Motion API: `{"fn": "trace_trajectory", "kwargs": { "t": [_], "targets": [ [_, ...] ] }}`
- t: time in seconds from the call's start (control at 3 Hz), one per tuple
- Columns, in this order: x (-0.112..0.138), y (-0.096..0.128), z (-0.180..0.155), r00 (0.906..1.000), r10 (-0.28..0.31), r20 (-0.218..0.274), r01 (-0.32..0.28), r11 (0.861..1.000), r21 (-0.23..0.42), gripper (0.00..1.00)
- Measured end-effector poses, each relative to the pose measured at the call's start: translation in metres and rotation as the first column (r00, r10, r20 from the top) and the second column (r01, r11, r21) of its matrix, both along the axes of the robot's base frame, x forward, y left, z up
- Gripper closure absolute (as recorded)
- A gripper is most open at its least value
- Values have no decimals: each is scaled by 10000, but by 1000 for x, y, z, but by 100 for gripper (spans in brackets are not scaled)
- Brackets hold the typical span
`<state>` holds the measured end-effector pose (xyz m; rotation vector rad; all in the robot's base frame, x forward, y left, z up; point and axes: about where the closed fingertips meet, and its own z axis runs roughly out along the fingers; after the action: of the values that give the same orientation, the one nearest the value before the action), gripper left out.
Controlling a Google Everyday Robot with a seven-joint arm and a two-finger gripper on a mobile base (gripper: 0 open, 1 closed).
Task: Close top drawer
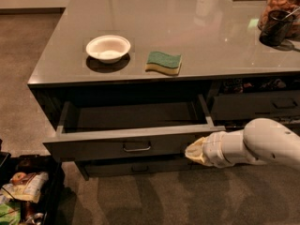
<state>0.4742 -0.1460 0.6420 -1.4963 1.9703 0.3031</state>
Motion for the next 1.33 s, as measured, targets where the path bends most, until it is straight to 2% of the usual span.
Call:
{"fn": "trace_trajectory", "kwargs": {
  "t": [0.33, 0.67, 1.33],
  "targets": [
    [24, 9, -4, 9943, 77, 1068, -136, 9984, 542, 100],
    [47, 18, -9, 9850, 139, 1721, -302, 9952, 927, 100],
    [86, 22, -13, 9644, -69, 2644, -232, 9936, 1108, 100]
  ]
}}
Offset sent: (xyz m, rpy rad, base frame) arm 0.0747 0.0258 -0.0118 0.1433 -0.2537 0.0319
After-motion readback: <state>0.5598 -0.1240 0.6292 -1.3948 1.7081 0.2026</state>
